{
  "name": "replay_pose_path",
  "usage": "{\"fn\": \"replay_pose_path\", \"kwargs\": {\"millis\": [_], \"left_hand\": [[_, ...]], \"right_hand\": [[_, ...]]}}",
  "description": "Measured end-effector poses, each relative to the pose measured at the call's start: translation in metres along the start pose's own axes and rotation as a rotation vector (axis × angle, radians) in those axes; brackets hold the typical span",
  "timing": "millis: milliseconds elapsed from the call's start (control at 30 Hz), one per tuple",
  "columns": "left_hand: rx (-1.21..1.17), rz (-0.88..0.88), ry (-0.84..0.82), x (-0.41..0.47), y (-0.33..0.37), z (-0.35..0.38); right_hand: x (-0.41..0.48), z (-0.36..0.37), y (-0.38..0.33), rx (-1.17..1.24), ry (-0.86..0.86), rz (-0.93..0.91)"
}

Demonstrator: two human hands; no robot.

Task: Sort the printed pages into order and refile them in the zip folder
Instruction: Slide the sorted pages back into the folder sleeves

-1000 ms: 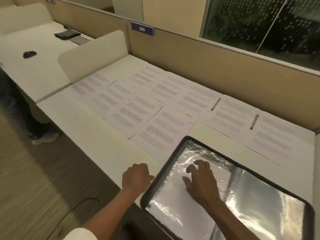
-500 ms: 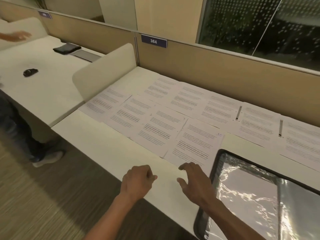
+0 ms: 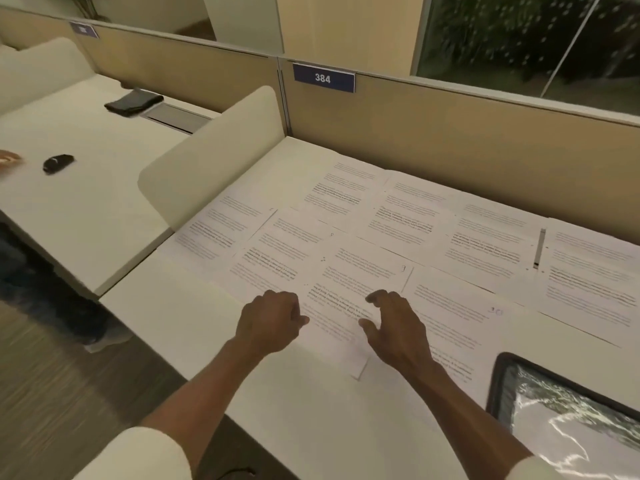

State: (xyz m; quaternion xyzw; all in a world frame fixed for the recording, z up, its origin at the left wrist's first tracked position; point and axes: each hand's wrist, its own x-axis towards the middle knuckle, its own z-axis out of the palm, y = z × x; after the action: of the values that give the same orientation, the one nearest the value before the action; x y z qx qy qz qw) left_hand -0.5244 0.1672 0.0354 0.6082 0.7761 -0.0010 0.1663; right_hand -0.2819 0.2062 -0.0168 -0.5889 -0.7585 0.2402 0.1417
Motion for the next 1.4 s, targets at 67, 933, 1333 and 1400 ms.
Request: {"fn": "replay_pose_path", "kwargs": {"millis": [67,933,1333,1400], "left_hand": [[0.011,0.005,-0.007,0.028,0.000,-0.009],[-0.153,0.100,-0.067,0.338,-0.028,-0.077],[-0.262,0.077,-0.151,0.438,-0.018,-0.069],[-0.323,0.020,-0.151,0.443,-0.016,-0.066]], "right_hand": [[0.024,-0.001,0.000,0.007,-0.005,0.012],[0.274,-0.007,-0.056,-0.131,0.010,0.206],[0.324,0.043,-0.065,-0.208,-0.051,0.320],[0.328,0.047,-0.063,-0.215,-0.068,0.329]]}}
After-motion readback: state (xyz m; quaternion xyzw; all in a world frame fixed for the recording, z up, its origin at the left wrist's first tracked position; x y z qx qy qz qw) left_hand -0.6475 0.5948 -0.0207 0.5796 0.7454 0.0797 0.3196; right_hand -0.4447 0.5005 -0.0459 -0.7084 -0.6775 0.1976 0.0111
